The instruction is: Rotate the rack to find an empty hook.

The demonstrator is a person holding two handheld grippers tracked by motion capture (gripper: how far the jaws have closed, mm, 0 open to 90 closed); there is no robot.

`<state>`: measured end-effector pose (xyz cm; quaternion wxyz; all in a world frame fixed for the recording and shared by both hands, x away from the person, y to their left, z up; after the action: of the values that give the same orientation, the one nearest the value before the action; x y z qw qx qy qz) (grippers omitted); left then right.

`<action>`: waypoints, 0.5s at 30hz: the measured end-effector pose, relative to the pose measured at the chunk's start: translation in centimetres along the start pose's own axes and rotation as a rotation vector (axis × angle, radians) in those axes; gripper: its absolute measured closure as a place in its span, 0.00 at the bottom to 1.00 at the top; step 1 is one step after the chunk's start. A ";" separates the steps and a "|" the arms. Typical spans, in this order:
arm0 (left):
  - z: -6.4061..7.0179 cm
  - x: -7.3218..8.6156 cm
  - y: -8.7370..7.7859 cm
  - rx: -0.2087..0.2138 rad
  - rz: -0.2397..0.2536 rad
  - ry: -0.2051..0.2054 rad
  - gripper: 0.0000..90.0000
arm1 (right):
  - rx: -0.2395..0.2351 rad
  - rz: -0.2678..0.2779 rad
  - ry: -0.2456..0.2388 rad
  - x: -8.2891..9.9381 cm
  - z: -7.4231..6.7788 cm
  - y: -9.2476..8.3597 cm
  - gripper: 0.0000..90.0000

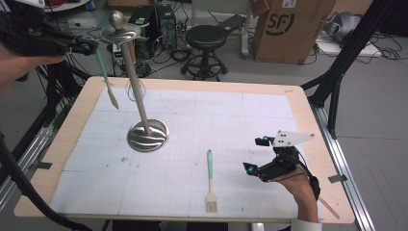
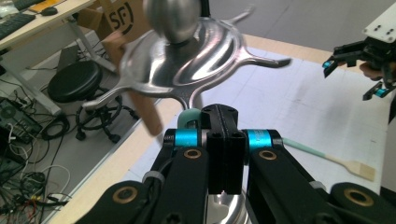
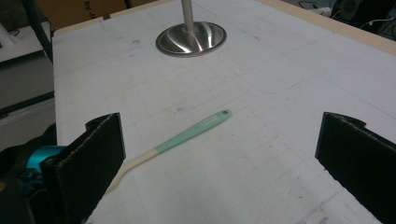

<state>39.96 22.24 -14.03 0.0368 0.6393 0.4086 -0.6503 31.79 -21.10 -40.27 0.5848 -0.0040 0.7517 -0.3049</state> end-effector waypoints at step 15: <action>-2.1 -0.1 0.1 -0.020 -0.008 -0.014 1.00 | 0.014 0.005 0.009 0.2 0.2 -0.5 0.00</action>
<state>41.70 23.34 -13.70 0.0434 0.6327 0.4173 -0.6508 31.78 -21.64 -40.22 0.5820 0.0033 0.7523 -0.3089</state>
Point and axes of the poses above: each handheld gripper's, and its own axes: y roughly forward along the jaws, x roughly out of its underside, z roughly to its right, the point moved 8 cm from there along y, roughly forward along the jaws, and after that the axes turned 4 degrees about -x, right-handed, at the moved point
